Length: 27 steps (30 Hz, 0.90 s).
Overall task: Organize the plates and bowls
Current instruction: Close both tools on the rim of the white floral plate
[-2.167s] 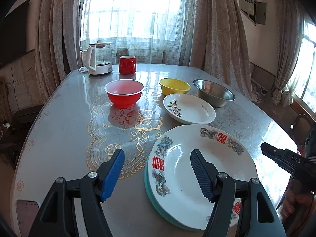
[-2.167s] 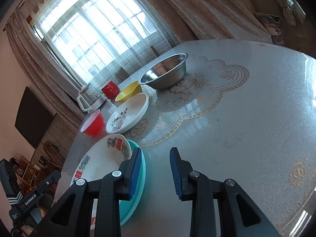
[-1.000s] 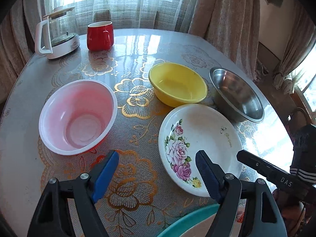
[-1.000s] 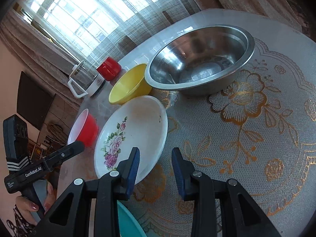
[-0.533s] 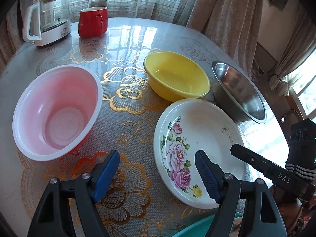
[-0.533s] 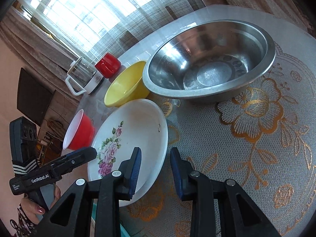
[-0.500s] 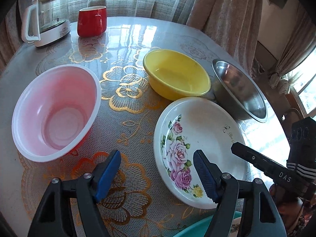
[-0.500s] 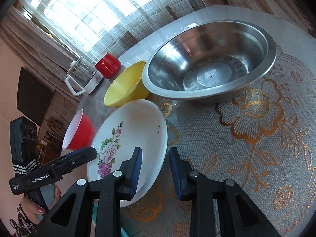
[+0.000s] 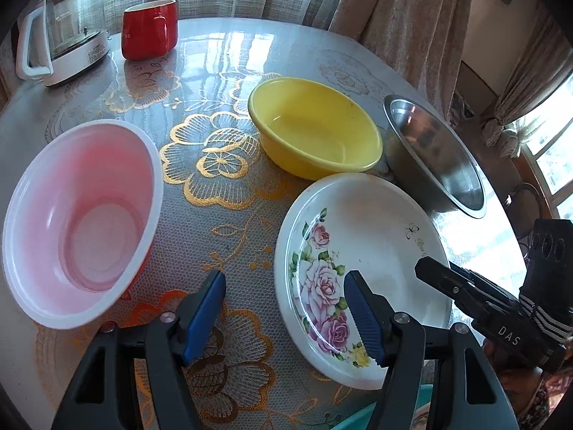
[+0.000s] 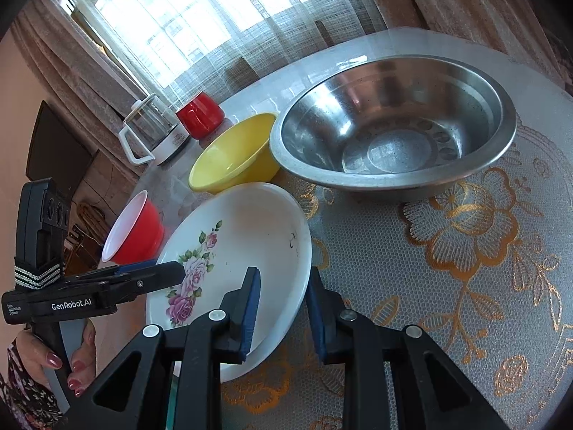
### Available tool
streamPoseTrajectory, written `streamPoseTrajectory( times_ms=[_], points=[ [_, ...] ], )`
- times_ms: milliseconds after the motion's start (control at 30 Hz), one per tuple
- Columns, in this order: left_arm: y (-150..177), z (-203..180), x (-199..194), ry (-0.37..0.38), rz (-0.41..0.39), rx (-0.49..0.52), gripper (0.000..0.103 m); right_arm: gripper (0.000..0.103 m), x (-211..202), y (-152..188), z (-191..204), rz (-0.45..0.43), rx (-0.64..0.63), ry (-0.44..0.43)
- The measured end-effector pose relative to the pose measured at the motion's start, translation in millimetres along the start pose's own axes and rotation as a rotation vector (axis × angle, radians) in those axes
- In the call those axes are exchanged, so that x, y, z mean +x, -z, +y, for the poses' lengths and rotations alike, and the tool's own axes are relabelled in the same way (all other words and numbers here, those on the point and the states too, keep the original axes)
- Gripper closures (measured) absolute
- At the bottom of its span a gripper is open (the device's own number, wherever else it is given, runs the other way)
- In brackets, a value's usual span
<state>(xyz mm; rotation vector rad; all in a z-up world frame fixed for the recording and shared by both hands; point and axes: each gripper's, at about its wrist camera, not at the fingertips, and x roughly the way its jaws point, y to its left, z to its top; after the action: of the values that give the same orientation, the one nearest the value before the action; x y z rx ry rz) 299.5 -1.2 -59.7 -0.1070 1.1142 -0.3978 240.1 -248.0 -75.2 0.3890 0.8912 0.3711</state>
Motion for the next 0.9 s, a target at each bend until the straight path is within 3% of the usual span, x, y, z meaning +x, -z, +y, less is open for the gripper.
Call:
streamPoseTrajectory(
  times_ms=[67,267,400,500,667,900],
  points=[
    [-1.9,-1.5,1.6,-0.004,0.001,0.024,0.035,0.083,-0.1,0.3,-1.9,-0.004,-0.003,0.007],
    [-1.3,-13.3,7.3,-0.034,0.002,0.136,0.038,0.084,0.2,0.6,-4.1,-0.004,0.013,-0.007],
    [2.5,-23.7,10.8,-0.069,-0.011,0.225,0.052,0.085,0.9,-0.1,-2.3,-0.001,0.005,-0.001],
    [6.4,-32.1,13.0,-0.061,-0.016,0.282,0.057,0.087,2.1,-0.3,2.9,0.001,-0.018,0.031],
    [2.7,-28.0,11.6,-0.063,-0.012,0.236,0.063,0.088,2.8,-1.2,7.0,0.000,-0.036,0.064],
    [10.5,-28.3,-6.0,-0.028,-0.050,0.201,0.064,0.088,-4.3,0.8,4.5,0.014,0.006,0.036]
  ],
)
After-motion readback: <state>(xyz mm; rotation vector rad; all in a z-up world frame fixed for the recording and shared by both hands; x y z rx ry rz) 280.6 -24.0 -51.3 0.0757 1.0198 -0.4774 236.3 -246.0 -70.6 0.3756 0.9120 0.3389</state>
